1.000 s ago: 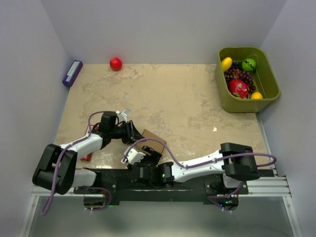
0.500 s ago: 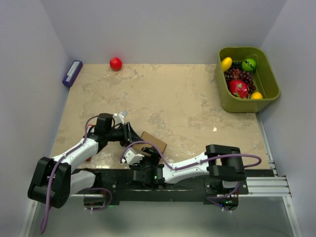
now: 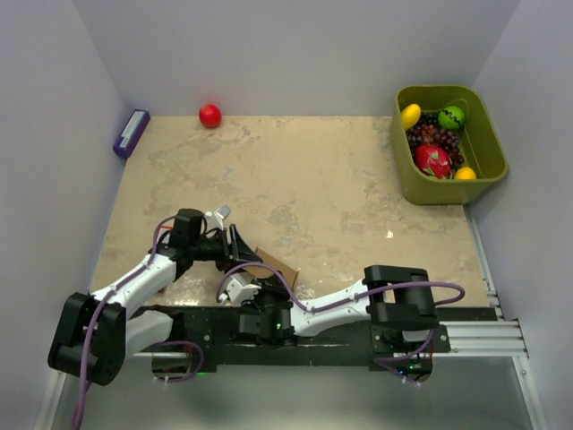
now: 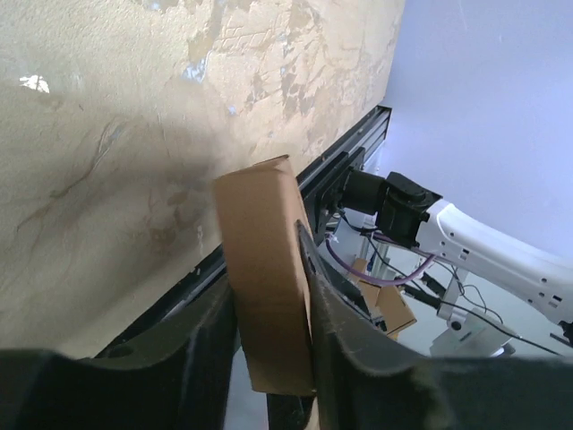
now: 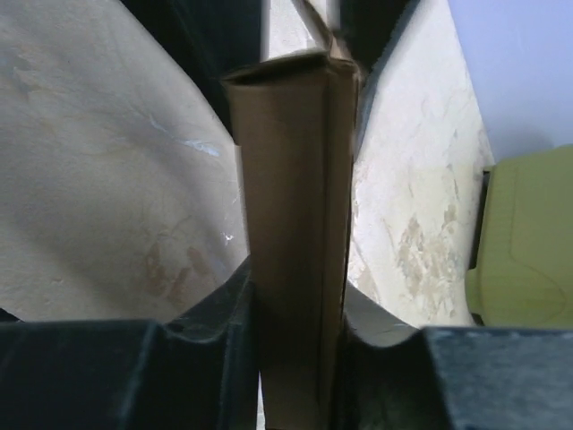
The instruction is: Fold the paper box
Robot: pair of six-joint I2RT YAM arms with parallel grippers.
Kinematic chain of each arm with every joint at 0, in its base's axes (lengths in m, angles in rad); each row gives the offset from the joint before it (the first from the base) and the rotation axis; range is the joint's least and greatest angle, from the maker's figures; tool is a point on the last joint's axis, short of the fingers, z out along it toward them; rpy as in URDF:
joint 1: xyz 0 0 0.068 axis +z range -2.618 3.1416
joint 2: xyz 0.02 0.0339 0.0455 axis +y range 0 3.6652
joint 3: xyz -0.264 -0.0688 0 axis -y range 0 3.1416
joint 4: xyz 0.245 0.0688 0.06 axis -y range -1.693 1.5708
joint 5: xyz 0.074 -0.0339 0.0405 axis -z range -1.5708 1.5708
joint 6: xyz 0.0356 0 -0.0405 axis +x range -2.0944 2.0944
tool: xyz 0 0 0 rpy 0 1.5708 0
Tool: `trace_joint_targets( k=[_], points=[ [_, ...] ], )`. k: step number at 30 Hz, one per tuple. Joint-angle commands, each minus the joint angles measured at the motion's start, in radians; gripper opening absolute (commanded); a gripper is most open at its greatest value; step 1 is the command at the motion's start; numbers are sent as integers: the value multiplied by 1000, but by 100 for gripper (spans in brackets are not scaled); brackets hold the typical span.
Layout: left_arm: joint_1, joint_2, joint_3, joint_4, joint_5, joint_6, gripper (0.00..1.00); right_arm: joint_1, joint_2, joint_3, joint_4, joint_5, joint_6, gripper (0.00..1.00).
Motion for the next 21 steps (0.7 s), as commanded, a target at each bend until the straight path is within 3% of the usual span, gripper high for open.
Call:
trace_joint_targets(
  k=[1, 3, 7, 13, 21],
  points=[
    [5, -34, 3, 25, 62, 23, 67, -8, -42, 8, 35, -1, 15, 16],
    [14, -43, 23, 20, 53, 52, 85, -14, -58, 0, 31, -39, 12, 14],
    [53, -51, 98, -76, -25, 179, 100, -37, -136, -18, -26, -114, 50, 10],
    [169, -74, 156, -184, -90, 324, 100, -106, -275, -61, -93, -294, 82, 9],
    [197, -259, 268, -297, -358, 563, 96, -357, -521, -147, -61, -835, 17, 11]
  ],
)
